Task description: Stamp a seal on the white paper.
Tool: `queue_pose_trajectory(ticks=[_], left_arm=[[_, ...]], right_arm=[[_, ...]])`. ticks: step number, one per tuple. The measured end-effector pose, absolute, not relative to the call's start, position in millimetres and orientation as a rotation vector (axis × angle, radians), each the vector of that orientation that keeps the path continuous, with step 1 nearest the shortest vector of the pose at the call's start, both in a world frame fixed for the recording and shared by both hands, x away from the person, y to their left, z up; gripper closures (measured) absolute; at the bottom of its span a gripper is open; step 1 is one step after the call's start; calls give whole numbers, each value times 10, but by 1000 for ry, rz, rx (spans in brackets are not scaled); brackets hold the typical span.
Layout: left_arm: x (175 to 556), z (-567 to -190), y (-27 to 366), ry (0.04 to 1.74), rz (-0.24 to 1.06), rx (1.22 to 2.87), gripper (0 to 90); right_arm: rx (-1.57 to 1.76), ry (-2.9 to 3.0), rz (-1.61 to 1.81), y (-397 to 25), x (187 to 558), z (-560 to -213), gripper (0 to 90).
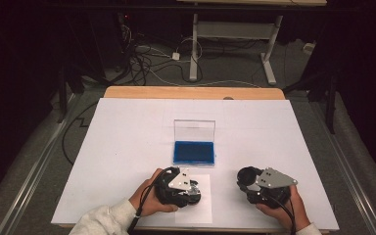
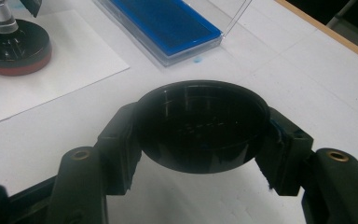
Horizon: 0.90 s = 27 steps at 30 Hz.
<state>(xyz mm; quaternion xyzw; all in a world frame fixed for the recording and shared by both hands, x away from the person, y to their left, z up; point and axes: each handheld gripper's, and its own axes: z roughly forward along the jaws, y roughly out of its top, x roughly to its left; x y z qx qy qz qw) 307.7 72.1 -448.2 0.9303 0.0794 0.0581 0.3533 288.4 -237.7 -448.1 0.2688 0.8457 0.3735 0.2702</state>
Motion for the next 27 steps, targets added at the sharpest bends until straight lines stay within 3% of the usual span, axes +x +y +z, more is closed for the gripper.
queue_pose_trajectory(ticks=[27], left_arm=[[3084,-4469,702,217,143,2422,545]], right_arm=[[713,2280,1008,-2375,2885,-4477,384]])
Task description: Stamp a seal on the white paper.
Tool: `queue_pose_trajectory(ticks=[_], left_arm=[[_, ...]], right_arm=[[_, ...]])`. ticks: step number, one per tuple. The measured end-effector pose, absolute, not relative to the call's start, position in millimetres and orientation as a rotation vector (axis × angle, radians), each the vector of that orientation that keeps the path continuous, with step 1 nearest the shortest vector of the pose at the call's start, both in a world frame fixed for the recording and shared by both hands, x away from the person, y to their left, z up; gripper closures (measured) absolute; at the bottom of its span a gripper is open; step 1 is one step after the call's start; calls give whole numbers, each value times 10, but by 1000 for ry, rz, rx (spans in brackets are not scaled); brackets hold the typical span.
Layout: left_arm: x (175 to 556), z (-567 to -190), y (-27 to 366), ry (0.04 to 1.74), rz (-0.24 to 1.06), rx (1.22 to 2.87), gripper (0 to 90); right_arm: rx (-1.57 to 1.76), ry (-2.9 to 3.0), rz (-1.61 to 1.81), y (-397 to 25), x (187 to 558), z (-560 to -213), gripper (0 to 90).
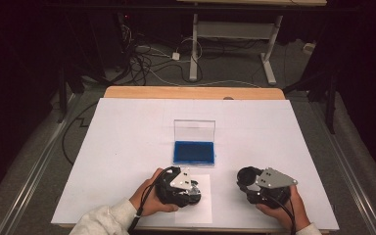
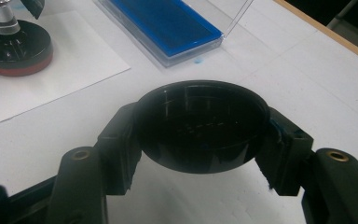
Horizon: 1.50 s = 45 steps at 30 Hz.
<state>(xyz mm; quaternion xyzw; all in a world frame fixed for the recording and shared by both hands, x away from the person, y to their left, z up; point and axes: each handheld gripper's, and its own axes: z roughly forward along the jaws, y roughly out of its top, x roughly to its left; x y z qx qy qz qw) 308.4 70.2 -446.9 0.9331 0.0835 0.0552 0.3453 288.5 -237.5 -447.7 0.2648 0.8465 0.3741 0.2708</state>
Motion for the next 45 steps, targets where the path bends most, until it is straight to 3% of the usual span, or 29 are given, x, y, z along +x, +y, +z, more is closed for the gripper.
queue_pose_trajectory(ticks=[45], left_arm=[[3079,-4467,692,236,137,2427,545]], right_arm=[[721,2287,1012,-2373,2885,-4483,383]])
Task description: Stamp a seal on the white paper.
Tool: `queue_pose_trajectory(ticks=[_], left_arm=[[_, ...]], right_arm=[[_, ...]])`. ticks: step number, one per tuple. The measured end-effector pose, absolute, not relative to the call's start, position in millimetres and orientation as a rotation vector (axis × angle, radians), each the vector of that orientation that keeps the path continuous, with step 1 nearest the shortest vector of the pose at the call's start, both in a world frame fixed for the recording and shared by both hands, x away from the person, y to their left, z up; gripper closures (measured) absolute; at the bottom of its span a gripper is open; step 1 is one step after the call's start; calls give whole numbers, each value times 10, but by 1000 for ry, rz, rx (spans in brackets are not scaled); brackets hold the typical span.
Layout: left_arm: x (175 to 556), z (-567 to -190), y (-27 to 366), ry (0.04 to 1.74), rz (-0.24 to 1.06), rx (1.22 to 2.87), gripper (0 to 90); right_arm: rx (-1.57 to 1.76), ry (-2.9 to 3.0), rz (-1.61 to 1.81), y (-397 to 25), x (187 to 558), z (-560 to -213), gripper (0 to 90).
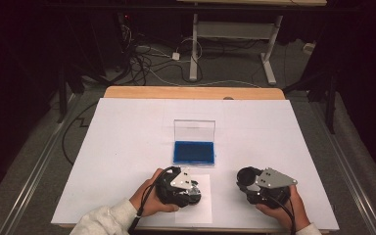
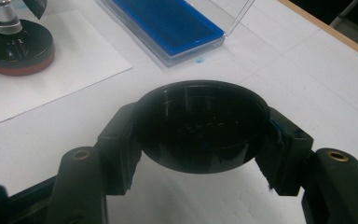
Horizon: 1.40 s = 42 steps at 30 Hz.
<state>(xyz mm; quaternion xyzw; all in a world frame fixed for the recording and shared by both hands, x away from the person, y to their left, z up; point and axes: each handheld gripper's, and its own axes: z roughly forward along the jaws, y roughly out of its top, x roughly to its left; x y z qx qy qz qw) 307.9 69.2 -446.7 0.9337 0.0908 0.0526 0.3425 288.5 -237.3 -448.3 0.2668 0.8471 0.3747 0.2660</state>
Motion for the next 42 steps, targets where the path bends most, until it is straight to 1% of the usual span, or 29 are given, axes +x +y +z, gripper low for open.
queue_pose_trajectory(ticks=[18,22,27,42], left_arm=[[3084,-4438,680,230,144,2436,545],[3081,-4339,709,234,152,2391,545],[3095,-4182,836,260,181,2325,545],[3139,-3941,1097,318,266,2232,545]], right_arm=[[717,2289,1012,-2382,2889,-4478,383],[716,2285,1012,-2389,2887,-4474,383],[718,2278,1017,-2400,2888,-4463,384],[724,2275,1026,-2400,2889,-4460,384]])
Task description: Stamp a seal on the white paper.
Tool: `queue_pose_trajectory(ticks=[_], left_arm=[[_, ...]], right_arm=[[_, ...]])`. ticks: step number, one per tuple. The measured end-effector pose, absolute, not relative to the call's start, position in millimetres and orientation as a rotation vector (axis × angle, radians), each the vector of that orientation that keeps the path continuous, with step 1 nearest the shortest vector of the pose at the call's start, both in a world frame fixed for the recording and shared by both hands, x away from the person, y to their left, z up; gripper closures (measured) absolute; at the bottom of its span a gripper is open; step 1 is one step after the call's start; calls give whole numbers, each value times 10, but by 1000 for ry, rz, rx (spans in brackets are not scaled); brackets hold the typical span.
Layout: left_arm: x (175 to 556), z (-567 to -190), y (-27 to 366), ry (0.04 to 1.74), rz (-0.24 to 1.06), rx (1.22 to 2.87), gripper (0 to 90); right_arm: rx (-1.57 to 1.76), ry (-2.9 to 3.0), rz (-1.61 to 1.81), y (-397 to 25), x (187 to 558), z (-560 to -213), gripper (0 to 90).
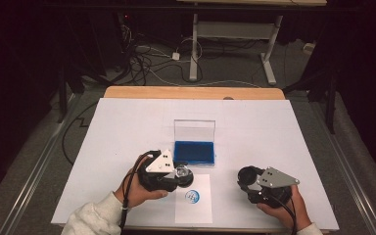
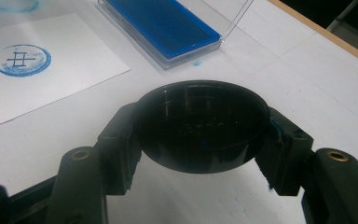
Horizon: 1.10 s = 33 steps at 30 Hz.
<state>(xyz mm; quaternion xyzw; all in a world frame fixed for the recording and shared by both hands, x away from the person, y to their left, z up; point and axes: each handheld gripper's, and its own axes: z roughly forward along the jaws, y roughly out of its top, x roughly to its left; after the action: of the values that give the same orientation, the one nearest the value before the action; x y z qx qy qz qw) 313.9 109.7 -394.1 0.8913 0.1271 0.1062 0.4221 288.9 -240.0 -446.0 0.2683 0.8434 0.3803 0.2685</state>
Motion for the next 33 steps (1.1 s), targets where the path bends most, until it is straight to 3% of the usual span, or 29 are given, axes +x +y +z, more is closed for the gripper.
queue_pose_trajectory(ticks=[33], left_arm=[[3224,-3895,1335,402,290,2184,545]], right_arm=[[734,2279,1021,-2384,2950,-4457,384]])
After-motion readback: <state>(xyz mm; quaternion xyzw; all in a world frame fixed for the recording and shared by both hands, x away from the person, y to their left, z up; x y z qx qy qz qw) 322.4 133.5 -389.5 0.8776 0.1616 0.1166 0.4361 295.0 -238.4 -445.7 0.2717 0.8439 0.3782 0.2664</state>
